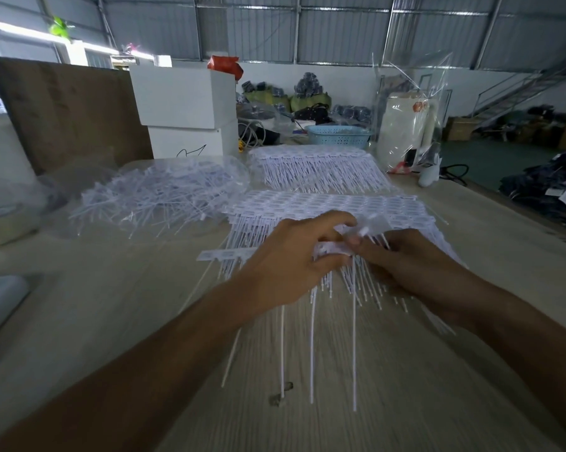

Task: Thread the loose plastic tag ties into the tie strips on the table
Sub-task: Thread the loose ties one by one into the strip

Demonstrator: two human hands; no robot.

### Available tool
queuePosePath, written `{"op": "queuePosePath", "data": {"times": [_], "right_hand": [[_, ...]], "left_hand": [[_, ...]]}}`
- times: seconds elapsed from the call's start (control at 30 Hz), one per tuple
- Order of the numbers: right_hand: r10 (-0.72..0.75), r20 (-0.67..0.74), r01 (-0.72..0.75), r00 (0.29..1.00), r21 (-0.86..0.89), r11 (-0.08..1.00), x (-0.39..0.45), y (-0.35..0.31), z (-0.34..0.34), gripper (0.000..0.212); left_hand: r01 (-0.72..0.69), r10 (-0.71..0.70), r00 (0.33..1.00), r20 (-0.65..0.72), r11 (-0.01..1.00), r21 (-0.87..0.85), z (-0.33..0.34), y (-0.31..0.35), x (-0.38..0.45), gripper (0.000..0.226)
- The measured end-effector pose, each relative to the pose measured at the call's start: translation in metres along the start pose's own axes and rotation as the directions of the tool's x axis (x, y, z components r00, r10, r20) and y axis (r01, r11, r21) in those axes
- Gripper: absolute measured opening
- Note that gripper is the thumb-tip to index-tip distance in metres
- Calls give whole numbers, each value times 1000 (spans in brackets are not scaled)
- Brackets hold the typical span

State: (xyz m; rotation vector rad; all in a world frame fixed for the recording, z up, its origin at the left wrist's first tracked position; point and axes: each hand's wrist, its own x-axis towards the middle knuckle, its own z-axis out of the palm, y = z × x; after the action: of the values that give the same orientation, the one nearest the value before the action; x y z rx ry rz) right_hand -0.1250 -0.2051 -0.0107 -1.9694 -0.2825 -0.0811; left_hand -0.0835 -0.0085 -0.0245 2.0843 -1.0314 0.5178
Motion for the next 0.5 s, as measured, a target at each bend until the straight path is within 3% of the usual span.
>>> {"op": "queuePosePath", "data": {"times": [0.17, 0.23, 0.33, 0.4, 0.43, 0.5], "right_hand": [[52, 61, -60, 997, 140, 988, 1, 1, -3, 38], [93, 19, -95, 995, 217, 972, 3, 0, -8, 37], [116, 47, -125, 992, 287, 950, 2, 0, -7, 23], [102, 78, -122, 992, 321, 939, 1, -1, -6, 29], [60, 58, -74, 996, 266, 961, -1, -3, -5, 31], [-174, -20, 169, 985, -152, 974, -4, -3, -6, 27]], "left_hand": [[73, -54, 992, 115, 983, -171, -8, 3, 2, 33], [70, -47, 982, 182, 990, -121, -17, -2, 1, 29], [6, -14, 989, 150, 999, 54, -20, -8, 1, 24], [-50, 30, 990, 136, 988, 144, -17, -8, 1, 20], [-78, 54, 988, 141, 982, 170, -16, -9, 1, 20], [-68, 48, 986, 160, 990, 126, -14, -10, 1, 20]]}}
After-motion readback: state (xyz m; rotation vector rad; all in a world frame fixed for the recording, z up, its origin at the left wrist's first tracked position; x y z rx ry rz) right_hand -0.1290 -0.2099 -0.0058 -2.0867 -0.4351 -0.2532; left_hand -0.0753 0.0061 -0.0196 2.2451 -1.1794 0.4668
